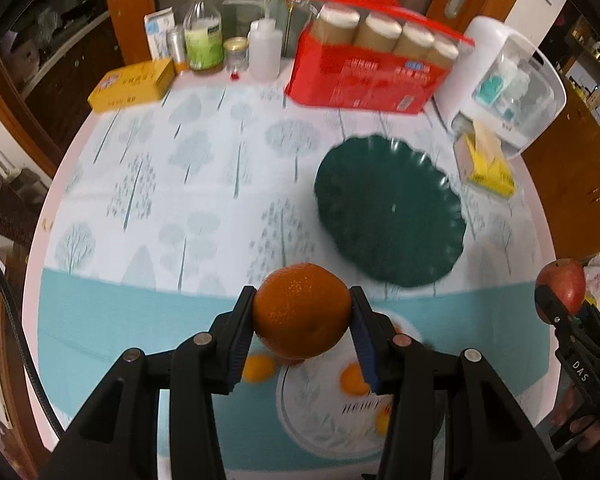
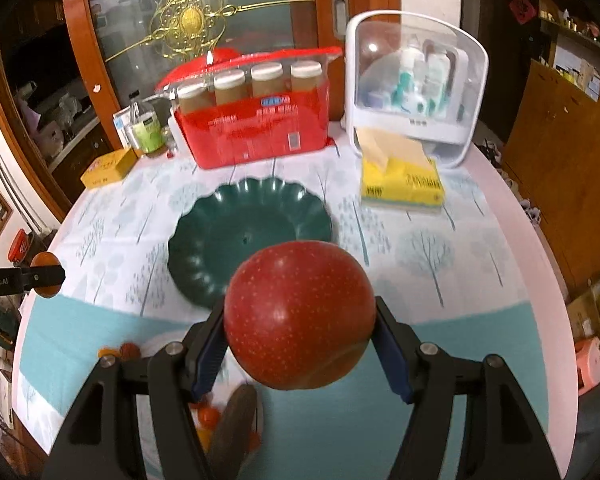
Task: Organize fruits
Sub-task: 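Lift and carry the orange and apple with both tools over the green plate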
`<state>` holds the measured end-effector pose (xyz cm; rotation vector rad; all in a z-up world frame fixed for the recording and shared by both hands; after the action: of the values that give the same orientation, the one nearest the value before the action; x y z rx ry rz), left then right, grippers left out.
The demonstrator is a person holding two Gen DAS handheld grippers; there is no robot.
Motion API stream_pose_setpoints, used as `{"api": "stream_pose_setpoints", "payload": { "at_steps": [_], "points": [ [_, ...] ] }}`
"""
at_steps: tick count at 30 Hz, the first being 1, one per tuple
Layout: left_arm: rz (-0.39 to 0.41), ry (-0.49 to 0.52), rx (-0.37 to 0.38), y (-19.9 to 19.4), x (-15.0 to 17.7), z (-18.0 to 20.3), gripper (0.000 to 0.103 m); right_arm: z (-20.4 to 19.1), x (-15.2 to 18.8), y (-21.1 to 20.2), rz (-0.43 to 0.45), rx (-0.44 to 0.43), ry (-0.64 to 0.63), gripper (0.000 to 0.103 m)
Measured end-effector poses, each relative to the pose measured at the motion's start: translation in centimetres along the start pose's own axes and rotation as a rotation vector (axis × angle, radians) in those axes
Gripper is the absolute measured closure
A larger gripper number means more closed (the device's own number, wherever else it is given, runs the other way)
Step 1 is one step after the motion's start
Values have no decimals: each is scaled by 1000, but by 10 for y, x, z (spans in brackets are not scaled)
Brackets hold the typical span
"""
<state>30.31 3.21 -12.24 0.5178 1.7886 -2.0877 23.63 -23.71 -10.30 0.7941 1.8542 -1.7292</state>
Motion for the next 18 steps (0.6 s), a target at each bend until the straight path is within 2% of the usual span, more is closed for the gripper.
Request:
{"api": "stream_pose_setpoints", "payload": {
  "at_steps": [10,15,18],
  "points": [
    [30,4,17,31,-46,29,59,-2,-35,56,-22,-69,16,36],
    [20,28,34,62,-55,44,59,-3,-35,87,-65,-99,39,36],
    [-11,42,32,84,-53,54,59,-4,-25,110,-126,-124,58,36]
  ]
}}
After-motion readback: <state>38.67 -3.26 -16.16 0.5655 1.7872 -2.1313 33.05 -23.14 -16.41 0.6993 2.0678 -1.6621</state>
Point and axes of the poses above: each gripper's, at about its wrist camera, not at the fingertips, and y roughly the way its jaws point, z to its right, x to its underside, the point moved 7 cm from there along y, roughly the way its jaws point, and after that the axes turned 7 degrees about z, right-handed, at the moved point
